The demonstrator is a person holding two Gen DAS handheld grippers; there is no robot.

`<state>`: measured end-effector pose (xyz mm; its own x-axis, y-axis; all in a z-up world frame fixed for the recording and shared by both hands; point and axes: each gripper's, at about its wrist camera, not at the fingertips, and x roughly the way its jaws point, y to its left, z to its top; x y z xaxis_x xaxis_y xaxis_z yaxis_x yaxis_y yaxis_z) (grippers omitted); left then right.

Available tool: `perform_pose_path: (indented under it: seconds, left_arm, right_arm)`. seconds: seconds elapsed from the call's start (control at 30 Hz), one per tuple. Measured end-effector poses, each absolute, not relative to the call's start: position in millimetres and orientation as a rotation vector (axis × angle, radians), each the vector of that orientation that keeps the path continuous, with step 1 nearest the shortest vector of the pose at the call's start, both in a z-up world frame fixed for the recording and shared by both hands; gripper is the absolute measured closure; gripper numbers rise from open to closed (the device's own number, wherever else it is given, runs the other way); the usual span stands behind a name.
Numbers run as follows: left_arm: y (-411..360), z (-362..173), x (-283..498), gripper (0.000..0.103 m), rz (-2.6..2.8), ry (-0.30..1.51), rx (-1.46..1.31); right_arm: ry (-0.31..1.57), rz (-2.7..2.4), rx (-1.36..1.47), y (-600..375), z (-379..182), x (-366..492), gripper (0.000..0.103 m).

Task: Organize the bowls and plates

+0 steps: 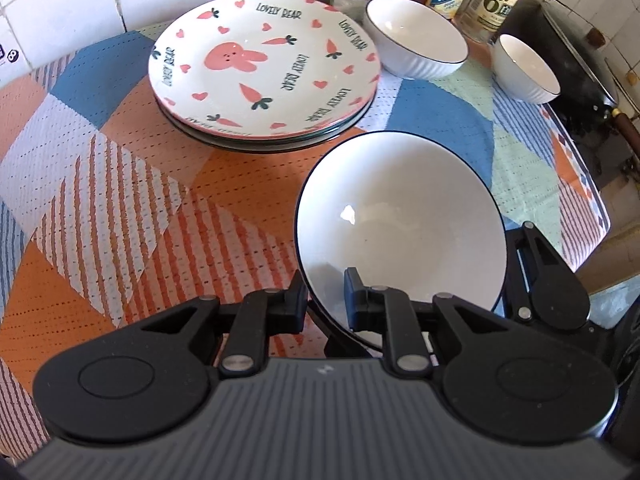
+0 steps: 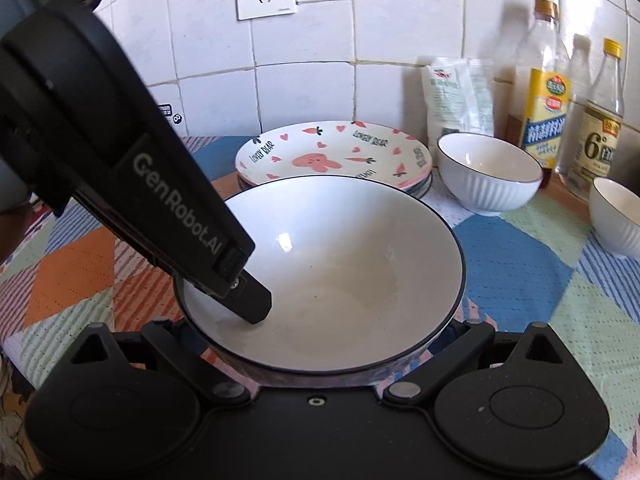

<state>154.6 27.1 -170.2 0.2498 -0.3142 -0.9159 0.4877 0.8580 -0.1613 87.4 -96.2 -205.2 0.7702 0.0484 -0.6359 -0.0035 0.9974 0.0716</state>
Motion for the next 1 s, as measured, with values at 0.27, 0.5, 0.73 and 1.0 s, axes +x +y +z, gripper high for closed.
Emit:
perform_pose_path:
  seconds: [0.27,0.5,0.73,1.0]
  left_arm:
    - [35.1,-181.5,163.1,0.086,-0.539,1.225,0.152]
    - [37.1,-191.5,166.6,0.086,-0.524,1.27,0.13]
    - [35.1,-181.5,162.0,0.052,-0.506,1.295,0.166]
    - [37.2,-146.9,145.5,0.048,-0.521,1.232,0.179]
  right_arm:
    - [0.704,0.05,0.051,-89.3,-217.6,98.3,0.002]
    - [0.758,0.07,0.054,-89.2,-226.8,104.7,0.001]
    - [0.786,0.026,-0.004,-84.2,-220.2,94.4,0.001]
    - [0.769,0.036,0.0,-98.8,-186.3,63.8,0.001]
